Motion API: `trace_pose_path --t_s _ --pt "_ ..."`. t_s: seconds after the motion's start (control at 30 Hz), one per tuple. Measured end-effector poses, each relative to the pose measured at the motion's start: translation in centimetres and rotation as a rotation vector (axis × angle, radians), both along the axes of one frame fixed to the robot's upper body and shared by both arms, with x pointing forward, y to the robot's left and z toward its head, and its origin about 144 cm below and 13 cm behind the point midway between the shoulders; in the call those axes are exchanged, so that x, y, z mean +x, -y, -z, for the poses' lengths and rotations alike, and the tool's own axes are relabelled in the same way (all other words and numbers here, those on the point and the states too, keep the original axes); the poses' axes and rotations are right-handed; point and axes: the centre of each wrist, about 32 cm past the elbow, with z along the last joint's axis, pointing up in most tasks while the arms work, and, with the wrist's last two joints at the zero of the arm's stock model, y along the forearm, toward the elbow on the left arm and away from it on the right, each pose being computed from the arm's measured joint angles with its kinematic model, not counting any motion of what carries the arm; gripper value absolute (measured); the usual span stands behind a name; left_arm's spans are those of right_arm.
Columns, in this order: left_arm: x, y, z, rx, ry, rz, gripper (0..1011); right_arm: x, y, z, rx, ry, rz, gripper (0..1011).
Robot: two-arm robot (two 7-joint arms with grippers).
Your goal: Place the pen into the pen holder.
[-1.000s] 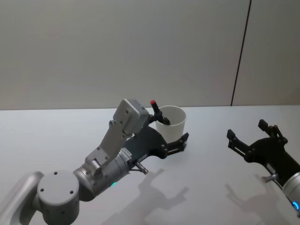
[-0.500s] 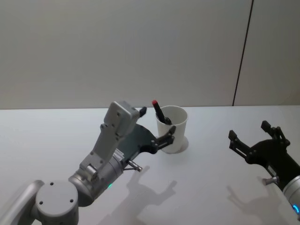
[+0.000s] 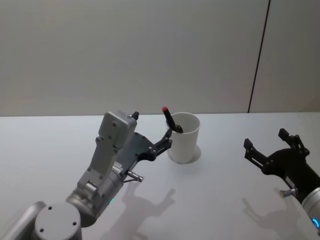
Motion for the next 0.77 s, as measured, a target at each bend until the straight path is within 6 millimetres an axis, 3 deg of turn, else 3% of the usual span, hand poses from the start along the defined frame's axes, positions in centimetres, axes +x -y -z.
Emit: trace_pose_path --t_s 0.77 --pt "-0.17 -0.03 0.09 -0.005 0.006 -0.022 1004 0.0 0.0 0.0 0.0 0.0 0.0 1001"
